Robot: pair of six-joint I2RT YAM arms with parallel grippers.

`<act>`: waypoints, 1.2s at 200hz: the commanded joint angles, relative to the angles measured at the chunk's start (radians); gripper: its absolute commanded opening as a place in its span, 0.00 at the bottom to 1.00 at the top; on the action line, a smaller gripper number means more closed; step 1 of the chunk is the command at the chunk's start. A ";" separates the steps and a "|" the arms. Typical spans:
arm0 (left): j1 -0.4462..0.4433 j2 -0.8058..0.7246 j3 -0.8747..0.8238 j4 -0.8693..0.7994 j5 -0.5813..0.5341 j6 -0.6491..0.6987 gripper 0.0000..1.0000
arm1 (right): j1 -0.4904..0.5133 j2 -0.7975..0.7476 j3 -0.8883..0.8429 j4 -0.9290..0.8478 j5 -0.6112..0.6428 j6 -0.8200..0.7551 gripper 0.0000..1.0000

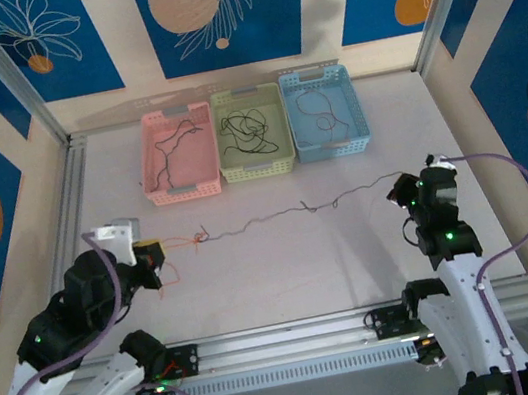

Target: Untangle the cables

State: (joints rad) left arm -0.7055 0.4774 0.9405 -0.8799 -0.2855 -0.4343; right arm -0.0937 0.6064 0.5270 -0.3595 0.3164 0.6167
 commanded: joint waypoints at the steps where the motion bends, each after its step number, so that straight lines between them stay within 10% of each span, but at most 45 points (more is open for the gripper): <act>1: -0.004 -0.037 0.053 -0.101 -0.196 0.028 0.00 | -0.056 0.017 0.000 -0.034 0.054 0.052 0.00; 87: -0.004 -0.084 0.089 -0.169 -0.400 0.068 0.00 | -0.230 0.135 0.013 -0.033 -0.015 0.124 0.00; 151: -0.003 -0.015 0.019 0.061 0.006 0.108 0.00 | -0.097 0.233 0.016 0.041 -0.153 0.082 0.00; 240: -0.003 0.133 -0.064 0.184 0.159 0.082 0.00 | 0.110 0.243 0.138 0.045 -0.341 -0.001 0.00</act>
State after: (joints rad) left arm -0.7055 0.6178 0.8982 -0.7475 -0.1783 -0.3485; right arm -0.0216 0.8688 0.5922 -0.3202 0.0826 0.6571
